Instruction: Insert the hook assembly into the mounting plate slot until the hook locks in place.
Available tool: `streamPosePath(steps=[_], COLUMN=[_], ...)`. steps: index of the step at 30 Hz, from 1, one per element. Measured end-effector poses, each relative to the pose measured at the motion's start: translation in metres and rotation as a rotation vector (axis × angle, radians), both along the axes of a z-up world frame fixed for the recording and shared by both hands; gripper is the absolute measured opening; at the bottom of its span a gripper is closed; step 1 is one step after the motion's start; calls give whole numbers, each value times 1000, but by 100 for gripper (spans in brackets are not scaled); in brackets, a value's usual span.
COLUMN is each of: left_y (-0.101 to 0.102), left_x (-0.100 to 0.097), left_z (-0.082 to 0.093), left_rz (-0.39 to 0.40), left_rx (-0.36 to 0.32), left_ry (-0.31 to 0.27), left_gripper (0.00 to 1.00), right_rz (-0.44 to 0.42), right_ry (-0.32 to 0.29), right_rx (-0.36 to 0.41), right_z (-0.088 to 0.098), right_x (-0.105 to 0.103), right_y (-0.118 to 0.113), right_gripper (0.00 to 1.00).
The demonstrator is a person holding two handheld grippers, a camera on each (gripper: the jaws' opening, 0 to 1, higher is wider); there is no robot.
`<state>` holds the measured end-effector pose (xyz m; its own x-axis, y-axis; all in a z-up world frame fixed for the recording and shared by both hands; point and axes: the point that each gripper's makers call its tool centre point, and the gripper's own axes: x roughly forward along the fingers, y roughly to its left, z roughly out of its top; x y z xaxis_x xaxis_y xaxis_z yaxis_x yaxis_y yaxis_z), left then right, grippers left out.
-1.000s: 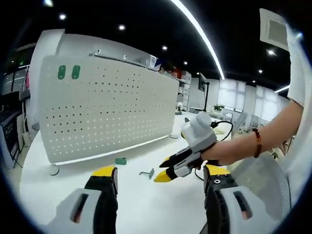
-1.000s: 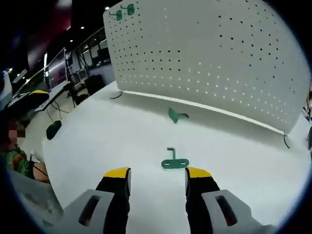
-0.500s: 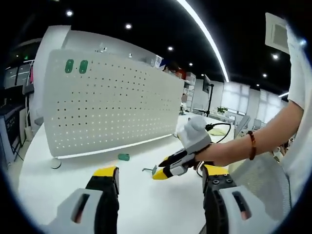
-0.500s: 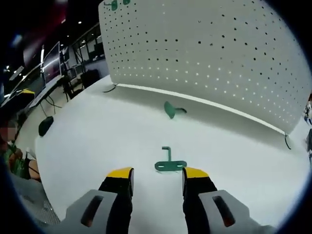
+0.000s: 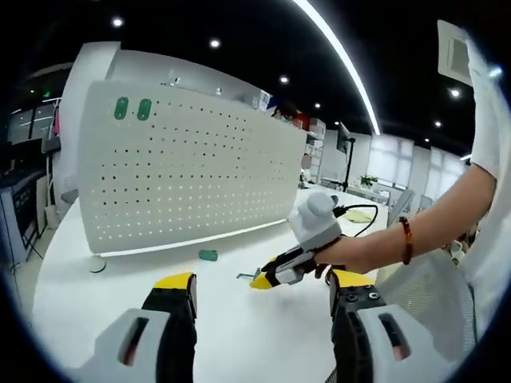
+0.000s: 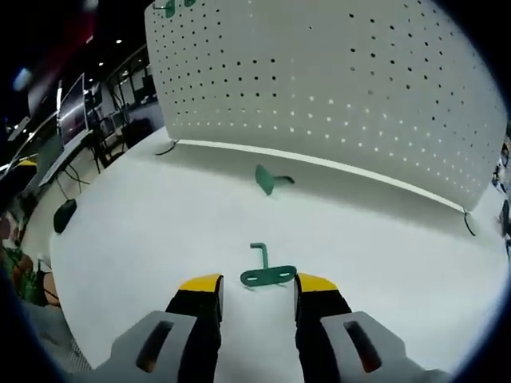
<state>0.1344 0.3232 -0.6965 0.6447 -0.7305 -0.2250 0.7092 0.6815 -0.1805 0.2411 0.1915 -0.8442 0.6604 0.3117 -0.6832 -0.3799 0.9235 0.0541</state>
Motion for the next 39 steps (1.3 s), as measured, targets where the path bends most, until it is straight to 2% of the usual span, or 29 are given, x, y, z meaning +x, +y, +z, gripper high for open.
streamPosePath(steps=[11,19,27,29,31,39], left_y=[-2,-3,-4,-4,-3,-2], left_x=[-3,-3,-4,-4,-4,-4], left_z=[-5,-8,-8,-9,-10,-11], left_rz=[-7,-12,-15,-14,-15,-15], left_rx=[0,1,-9,-9,-4,-4], left_ry=[15,24,28,31,33,38], left_gripper=[69,68,67,67,66,65], right_rz=[17,28,84,77,67,42], right_ry=[-9,-19,-10,15,2,-6], right_rx=[-29,-34,-30,-37,-42,-56], right_z=[0,0,0,-3,-3,-2], right_x=[6,4,-2,-4,-4,-1], right_y=[-3,-6,-1,-3,-5,-12], right_gripper=[24,23,23,26,27,18])
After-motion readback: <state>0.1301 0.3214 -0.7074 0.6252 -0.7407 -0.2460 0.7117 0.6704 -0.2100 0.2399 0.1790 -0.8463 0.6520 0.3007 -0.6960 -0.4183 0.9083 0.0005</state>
